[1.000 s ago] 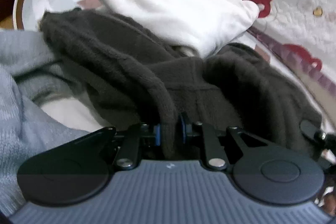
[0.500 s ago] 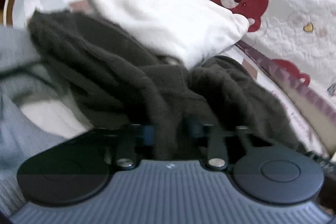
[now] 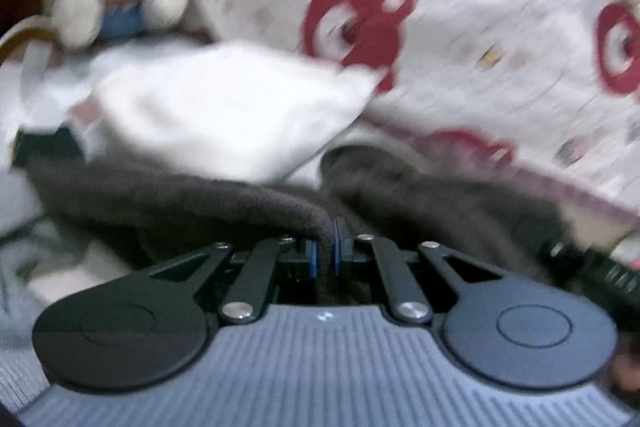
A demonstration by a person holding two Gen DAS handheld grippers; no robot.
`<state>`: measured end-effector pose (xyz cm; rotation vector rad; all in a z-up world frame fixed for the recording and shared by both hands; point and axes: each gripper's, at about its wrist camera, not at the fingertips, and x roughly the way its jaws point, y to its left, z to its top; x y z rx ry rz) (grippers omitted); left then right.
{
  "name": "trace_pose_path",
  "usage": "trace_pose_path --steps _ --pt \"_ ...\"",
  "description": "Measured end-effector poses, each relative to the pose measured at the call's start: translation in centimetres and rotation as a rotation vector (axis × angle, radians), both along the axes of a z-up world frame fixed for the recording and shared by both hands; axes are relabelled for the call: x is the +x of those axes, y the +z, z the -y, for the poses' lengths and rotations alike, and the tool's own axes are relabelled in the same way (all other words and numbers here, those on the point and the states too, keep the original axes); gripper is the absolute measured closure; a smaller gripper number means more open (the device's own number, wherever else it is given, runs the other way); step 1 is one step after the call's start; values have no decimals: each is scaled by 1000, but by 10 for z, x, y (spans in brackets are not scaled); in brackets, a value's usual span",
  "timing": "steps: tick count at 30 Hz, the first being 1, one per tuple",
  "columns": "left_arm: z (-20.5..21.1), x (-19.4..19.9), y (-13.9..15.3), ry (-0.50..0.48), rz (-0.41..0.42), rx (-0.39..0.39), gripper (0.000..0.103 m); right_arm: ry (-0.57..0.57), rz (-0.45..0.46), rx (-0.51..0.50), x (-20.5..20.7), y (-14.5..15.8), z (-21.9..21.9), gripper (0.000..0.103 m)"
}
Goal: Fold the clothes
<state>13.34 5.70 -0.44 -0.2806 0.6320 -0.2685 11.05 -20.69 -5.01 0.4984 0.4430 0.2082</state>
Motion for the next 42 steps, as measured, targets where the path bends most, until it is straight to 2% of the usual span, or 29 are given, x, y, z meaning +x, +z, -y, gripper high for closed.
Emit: trace_pose_path --steps 1,4,6,8,12,14,16,17,19,21,22,24,26,28,31,32,34,36,38,42 --pt "8 -2 15 -13 37 9 97 -11 20 15 -4 10 6 76" --pt "45 -8 51 -60 145 111 97 -16 83 78 -20 36 30 76" --pt "68 -12 67 -106 166 97 97 -19 128 100 -32 54 44 76" --pt "88 -16 80 -140 163 59 97 -29 173 81 -46 72 55 76" --pt "134 -31 106 -218 185 -13 97 -100 254 20 -83 115 97 76" --pt "164 -44 119 -261 214 -23 97 -131 285 -27 -102 137 125 76" --pt "198 -55 126 -308 205 -25 96 -181 282 -93 -124 155 155 76" --pt "216 -59 127 -326 183 -21 92 -210 250 -110 -134 158 170 75" --pt "251 -61 112 -347 53 -27 89 -298 159 -129 -159 158 200 69" --pt "283 -65 81 -382 -94 -40 75 -372 23 -128 -186 148 224 61" --pt "298 -68 64 -408 -138 -16 63 -422 -3 -133 -205 139 233 58" --pt "326 -76 29 -459 -227 35 54 -529 -38 -137 -242 119 252 52" --pt "339 -86 -10 -490 -307 77 51 -627 -79 -127 -276 97 269 51" --pt "331 -93 -42 -465 -365 41 51 -664 -124 -113 -305 75 280 50" --pt "316 -98 -80 -423 -462 -15 54 -615 -160 -50 -325 46 287 50" --pt "310 -95 -83 -412 -485 -51 53 -605 -167 -35 -328 39 288 50" --pt "295 -90 -82 -364 -477 -114 52 -588 -185 -10 -324 27 286 50" --pt "287 -88 -80 -321 -444 -120 52 -572 -203 24 -313 22 282 50" --pt "286 -87 -84 -301 -448 -120 52 -534 -209 53 -310 17 274 50" --pt "290 -90 -84 -297 -446 -91 51 -482 -263 -2 -295 11 256 50"
